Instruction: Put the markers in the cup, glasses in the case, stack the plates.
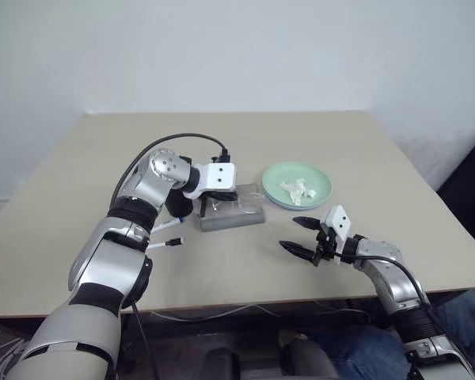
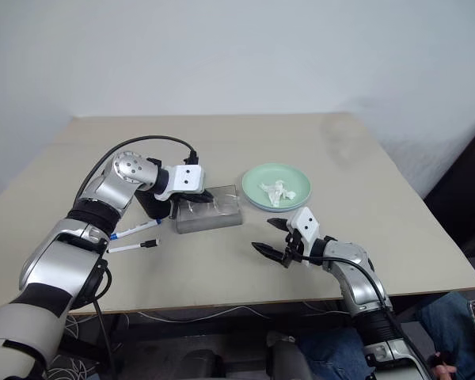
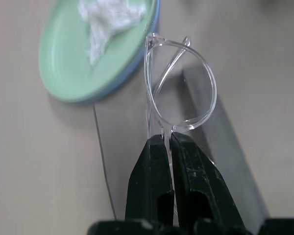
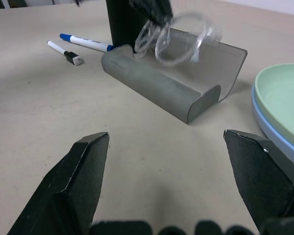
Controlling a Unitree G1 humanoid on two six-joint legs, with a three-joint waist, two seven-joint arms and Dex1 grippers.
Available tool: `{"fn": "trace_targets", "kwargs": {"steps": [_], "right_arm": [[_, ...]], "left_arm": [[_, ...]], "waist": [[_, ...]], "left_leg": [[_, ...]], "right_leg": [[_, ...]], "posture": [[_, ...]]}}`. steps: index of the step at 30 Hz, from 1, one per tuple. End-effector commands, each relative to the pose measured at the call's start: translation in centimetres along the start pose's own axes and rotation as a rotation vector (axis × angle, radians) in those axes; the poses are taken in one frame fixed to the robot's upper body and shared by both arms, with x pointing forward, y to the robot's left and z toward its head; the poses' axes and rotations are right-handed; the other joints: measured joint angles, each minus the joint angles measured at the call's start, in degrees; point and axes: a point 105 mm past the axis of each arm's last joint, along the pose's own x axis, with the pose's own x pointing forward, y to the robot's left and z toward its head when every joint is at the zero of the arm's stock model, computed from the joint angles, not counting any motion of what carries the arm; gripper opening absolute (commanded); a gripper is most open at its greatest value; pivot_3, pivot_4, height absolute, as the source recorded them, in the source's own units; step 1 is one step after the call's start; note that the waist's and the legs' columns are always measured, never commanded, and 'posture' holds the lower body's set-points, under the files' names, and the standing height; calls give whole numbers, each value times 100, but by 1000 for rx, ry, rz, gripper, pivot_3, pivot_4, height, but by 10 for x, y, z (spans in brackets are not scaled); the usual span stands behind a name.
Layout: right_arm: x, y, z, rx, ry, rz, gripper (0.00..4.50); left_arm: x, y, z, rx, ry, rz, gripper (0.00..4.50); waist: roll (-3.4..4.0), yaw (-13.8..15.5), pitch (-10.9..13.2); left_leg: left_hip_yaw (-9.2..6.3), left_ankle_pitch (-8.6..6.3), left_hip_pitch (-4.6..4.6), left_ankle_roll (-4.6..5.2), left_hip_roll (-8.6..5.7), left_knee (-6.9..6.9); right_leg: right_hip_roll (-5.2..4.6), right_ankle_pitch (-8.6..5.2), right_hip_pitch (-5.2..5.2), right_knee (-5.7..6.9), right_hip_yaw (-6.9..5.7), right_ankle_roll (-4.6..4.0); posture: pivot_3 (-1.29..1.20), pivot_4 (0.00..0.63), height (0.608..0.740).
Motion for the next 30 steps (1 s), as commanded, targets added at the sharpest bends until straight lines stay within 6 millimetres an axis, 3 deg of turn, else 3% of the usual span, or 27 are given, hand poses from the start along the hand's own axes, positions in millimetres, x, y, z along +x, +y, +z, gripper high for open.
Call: {"fn": "trace_targets", "kwargs": {"steps": [1, 11, 21, 30], "right_arm": [[0, -4, 14, -40, -46, -13, 4066], [-2, -3, 13, -37, -44, -27, 4066], [-2, -2, 12, -34, -44, -33, 4066], [0, -3, 12, -37, -44, -31, 4066]], "left_arm": [[-2, 17, 9, 84, 16, 80, 53], [9, 26, -2, 102, 93, 191, 53], [23, 2, -13, 26, 80, 93, 53], [23, -18, -14, -64, 24, -54, 53]], "waist": [[-1, 0, 0], [-9, 1, -1], [-10, 2, -1], [-11, 1, -3]], "left_leg": [[0, 0, 0, 0, 0, 0], [-1, -1, -2, 0, -1, 0], [1, -1, -3, 0, -1, 0], [1, 0, 0, 0, -1, 1]], "right_leg": [[0, 0, 0, 0, 0, 0], [-2, 1, 0, -1, -4, 1], [-2, 1, 0, -1, -3, 1], [-2, 0, 1, 1, -3, 1]], "posture": [[0, 0, 721], [0, 0, 721], [0, 0, 721], [0, 0, 721]]}}
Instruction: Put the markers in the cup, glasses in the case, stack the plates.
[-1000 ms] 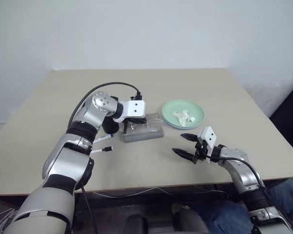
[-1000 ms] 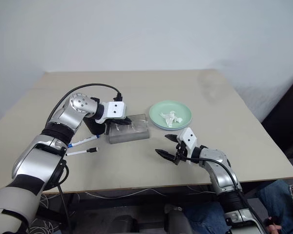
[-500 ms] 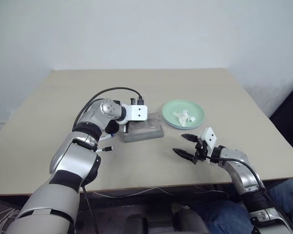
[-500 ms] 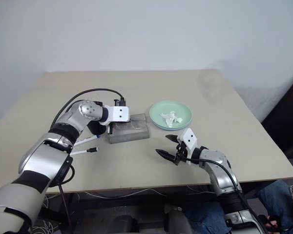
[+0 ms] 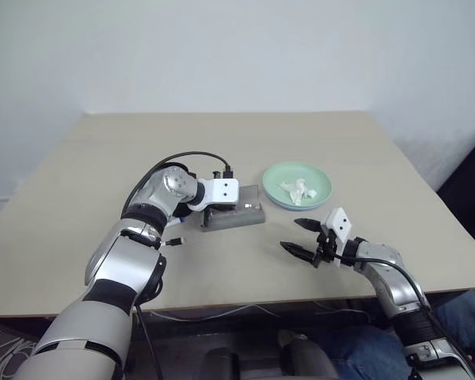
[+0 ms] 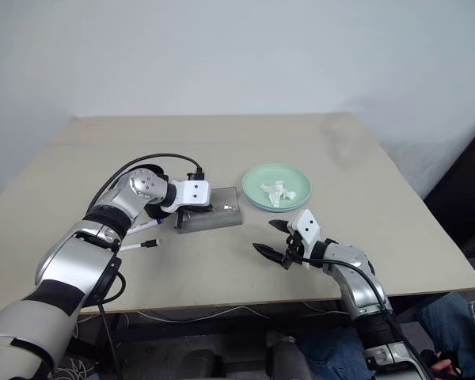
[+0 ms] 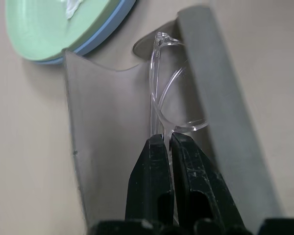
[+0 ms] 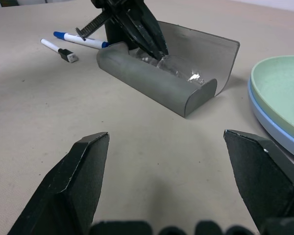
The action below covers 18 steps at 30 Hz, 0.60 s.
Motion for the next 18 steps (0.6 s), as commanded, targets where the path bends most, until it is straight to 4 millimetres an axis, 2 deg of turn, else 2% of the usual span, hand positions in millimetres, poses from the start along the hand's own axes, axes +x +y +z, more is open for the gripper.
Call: {"fn": "trace_targets", "kwargs": {"steps": [1, 3, 10, 18], "right_arm": [[1, -3, 17, -50, -51, -4, 4066], [1, -3, 17, -50, -51, -4, 4066], [6, -3, 18, -55, -55, 4, 4066], [9, -4, 19, -57, -62, 10, 4066]], "left_arm": [[-3, -3, 4, -6, -30, -36, 53], [-3, -3, 4, -8, -31, -39, 53], [-11, -25, -3, -99, -45, -197, 53], [-13, -42, 8, -133, -101, -289, 53]], "waist": [[0, 0, 0], [0, 1, 0], [-1, -4, -2], [4, -4, -10]], "left_leg": [[0, 0, 0, 0, 0, 0], [-1, 0, 0, 0, 0, 0], [-1, 0, 2, 0, 1, 0], [0, 0, 8, 0, 1, 0]], "right_leg": [[0, 0, 0, 0, 0, 0], [0, 0, 0, 0, 0, 0], [1, 0, 1, 1, 1, 0], [1, -1, 6, 1, 5, 0]], "posture": [[0, 0, 721], [0, 0, 721], [0, 0, 721], [0, 0, 721]]}}
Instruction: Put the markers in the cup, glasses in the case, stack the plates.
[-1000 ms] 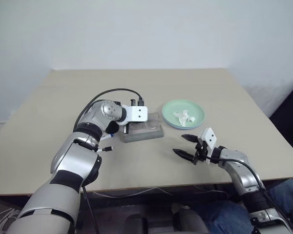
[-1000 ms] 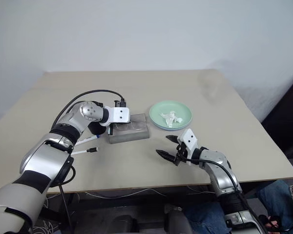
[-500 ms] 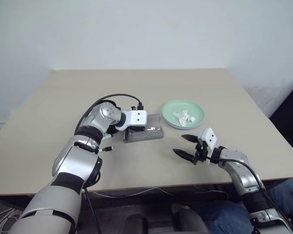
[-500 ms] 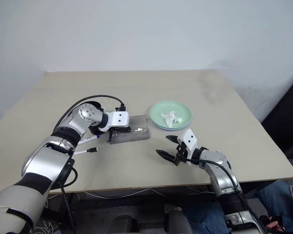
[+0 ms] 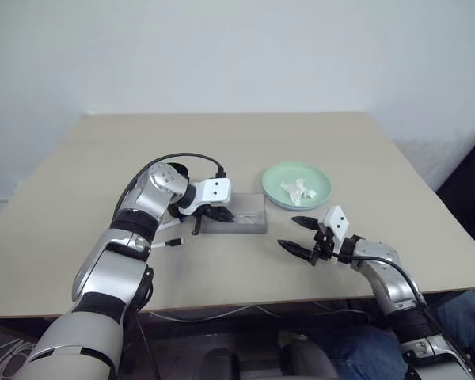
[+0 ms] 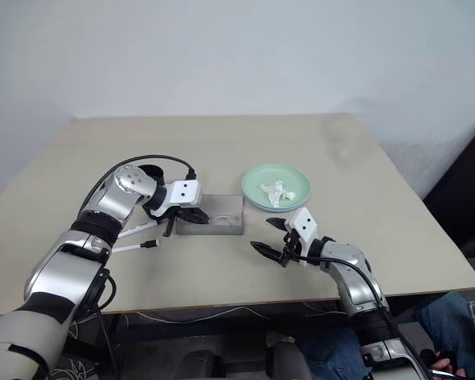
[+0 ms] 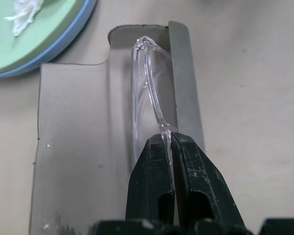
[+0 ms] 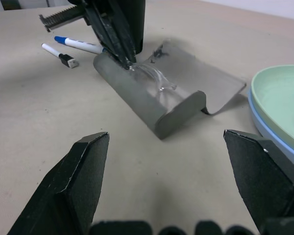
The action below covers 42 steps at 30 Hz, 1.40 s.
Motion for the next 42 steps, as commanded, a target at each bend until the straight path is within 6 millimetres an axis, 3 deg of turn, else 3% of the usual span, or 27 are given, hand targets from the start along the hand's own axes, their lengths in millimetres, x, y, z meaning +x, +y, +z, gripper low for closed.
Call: {"fn": "trace_targets", "kwargs": {"steps": [1, 6, 14, 22, 31, 42], "right_arm": [[3, -4, 16, -48, -45, 2, 4066], [4, -4, 15, -48, -46, 3, 4066], [3, -4, 15, -50, -44, 3, 4066], [4, -4, 15, -49, -44, 3, 4066], [7, -4, 16, -52, -48, 9, 4066], [9, -3, 16, -52, -52, 15, 4066]], "left_arm": [[11, -18, -1, -35, -14, -92, 53], [13, -22, -2, -34, -6, -84, 53], [14, 10, -1, -1, 31, 116, 53], [12, 16, 1, 2, 18, 132, 53], [4, 27, 3, 13, 13, 197, 3096], [-12, 59, 23, 33, -38, 393, 3096]], "waist": [[2, 2, -3], [4, 6, -7], [3, 5, -7], [3, 5, -7], [0, 2, -7], [-4, 7, -4]], "left_leg": [[0, 0, 1, 0, 0, 0], [-3, 1, 7, 0, -1, 8], [-8, 11, 16, 15, -7, 17], [-8, 11, 1, 16, -7, 16], [-7, 10, -4, 16, -7, 12], [-11, 10, -10, 16, -7, 11]], "right_leg": [[0, 0, 1, 0, 0, 0], [-1, 0, 9, 6, -1, -1], [-3, 2, 27, 10, 4, -3], [-2, 4, 13, 8, 4, 0], [-1, 4, 6, 4, 4, 1], [-1, 4, 4, 1, 1, 2]], "posture": [[0, 0, 721], [0, 0, 721], [0, 0, 721], [0, 0, 721], [0, 0, 721], [0, 0, 721]]}}
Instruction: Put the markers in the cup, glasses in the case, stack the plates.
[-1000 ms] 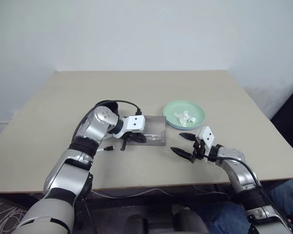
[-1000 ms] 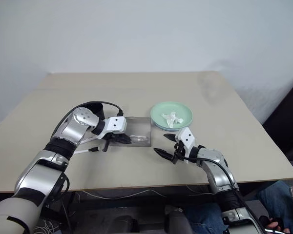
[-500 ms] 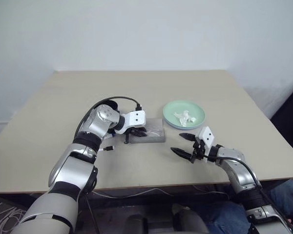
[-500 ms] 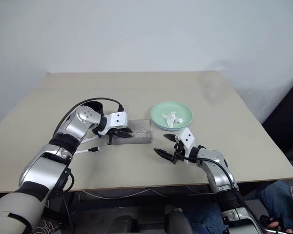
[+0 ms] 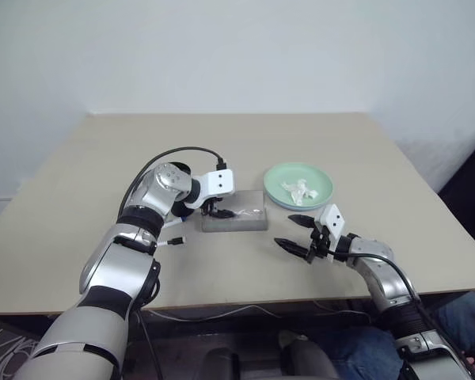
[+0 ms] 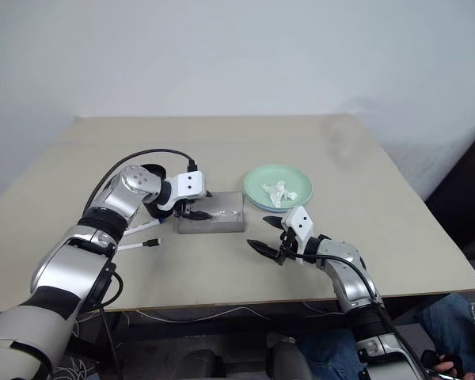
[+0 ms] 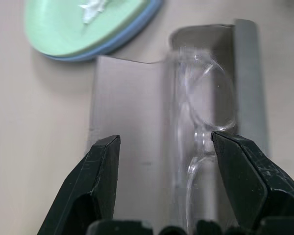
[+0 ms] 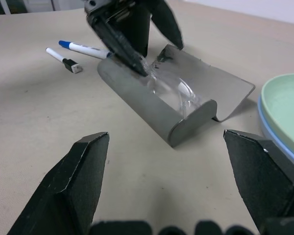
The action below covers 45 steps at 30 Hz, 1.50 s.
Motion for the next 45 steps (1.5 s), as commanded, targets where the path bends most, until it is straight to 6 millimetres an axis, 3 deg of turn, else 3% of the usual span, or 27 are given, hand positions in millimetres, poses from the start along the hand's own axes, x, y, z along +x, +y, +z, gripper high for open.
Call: {"fn": "trace_targets", "kwargs": {"steps": [1, 7, 10, 15, 26, 31, 38, 45], "right_arm": [[2, -3, 14, -47, -38, 2, 4066], [2, -2, 14, -47, -39, 2, 4066], [2, -3, 14, -48, -40, 0, 4066], [3, -3, 14, -45, -41, -5, 4066], [3, 0, 11, -36, -40, -16, 4066], [2, 2, 10, -31, -41, -21, 4066], [-1, 3, 8, -25, -40, -33, 4066], [1, 3, 9, -26, -43, -36, 4066]], "left_arm": [[-9, 25, 23, 40, -55, 115, 3096], [-8, 38, 26, 75, -31, 216, 3096], [-6, 46, 28, 110, -12, 286, 2524], [1, 54, 24, 167, 85, 377, 830], [10, 60, 5, 150, 249, 518, 830], [16, 49, -11, 137, 320, 482, 830], [14, 45, -18, 133, 339, 444, 830], [13, 35, -23, 20, 298, 331, 830]], "waist": [[-1, -1, 1], [-1, -3, 1], [-2, -4, 1], [-3, -2, 1], [-4, -4, 2], [-5, -5, 2], [-7, -4, 3], [-7, -5, 3]], "left_leg": [[0, 0, 0, 0, 0, 0], [1, 0, 0, 0, 0, 0], [1, 0, 1, 0, 0, 0], [1, 0, 0, 0, -1, 0], [1, -1, 0, -1, -2, -3], [1, -1, -1, -1, -3, -4], [1, -1, -1, -2, -3, -3], [1, -1, -1, -2, -2, -5]], "right_leg": [[0, 0, 0, 0, 0, 0], [0, 0, 0, 0, 0, 0], [0, 0, 0, 1, 0, 1], [0, 1, 0, 0, -1, 1], [-1, 2, -2, 1, -2, 4], [-1, 2, -2, -1, -2, 4], [-2, 2, -2, -1, -3, 4], [-2, 2, -3, -1, -3, 3]], "posture": [[0, 0, 721], [0, 0, 721], [0, 0, 721], [0, 0, 721], [0, 0, 721], [0, 0, 721], [0, 0, 721], [0, 0, 721]]}}
